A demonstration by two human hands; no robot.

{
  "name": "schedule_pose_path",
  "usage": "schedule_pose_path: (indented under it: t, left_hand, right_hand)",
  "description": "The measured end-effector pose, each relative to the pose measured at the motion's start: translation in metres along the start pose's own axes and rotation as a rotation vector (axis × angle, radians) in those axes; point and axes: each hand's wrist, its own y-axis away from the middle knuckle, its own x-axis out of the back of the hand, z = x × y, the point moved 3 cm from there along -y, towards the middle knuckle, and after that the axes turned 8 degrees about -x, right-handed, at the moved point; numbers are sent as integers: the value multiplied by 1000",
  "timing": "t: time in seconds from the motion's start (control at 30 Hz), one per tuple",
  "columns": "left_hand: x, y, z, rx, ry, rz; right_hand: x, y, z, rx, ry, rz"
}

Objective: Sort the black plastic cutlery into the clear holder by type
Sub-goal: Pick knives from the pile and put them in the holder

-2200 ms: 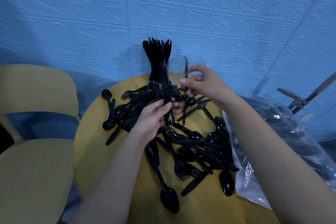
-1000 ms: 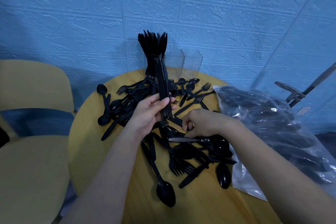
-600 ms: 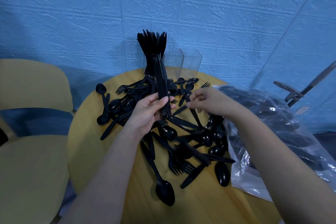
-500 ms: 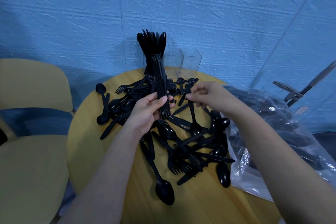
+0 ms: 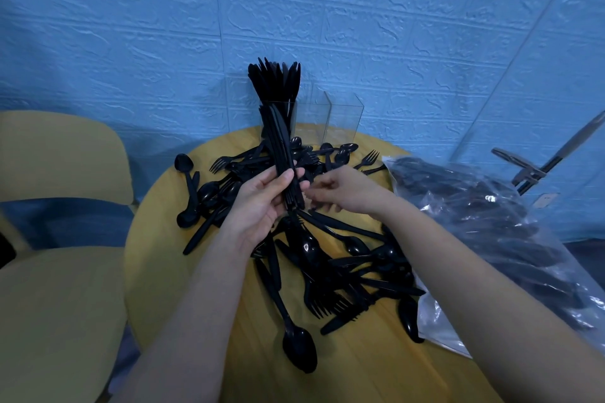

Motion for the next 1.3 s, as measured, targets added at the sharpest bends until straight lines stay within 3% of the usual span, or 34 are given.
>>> schedule_pose_path:
  t: [0.13,0.23,0.73,0.83,0.93,1.07,1.17,1.3]
  left_hand:
    - [-1,1,-2,9,-44,-33]
    - [0,0,-1,12,-43,-24]
    - [4,0,0,13,-60,19]
    - [5,-1,0,15,-56,25]
    - [5,-1,0,12,-89,32]
    - [2,1,-2,-8,-168,12]
    - [-3,3,-5,-21,-242,-12]
    - [-7,4,-8,-15,-340,-27]
  right_hand:
    - [16,7,15,-104,370,12]
    - [15,11,29,-224,499,-42]
    - [5,13,40,-192,435,-161]
    - [11,14,41,-194,397,-126]
    - [27,15,37,-136,315,79]
    - [49,16,27,-22,-198,340]
    - [52,15,9,28,-444,291]
    - [37,3,-19,31,-397,137]
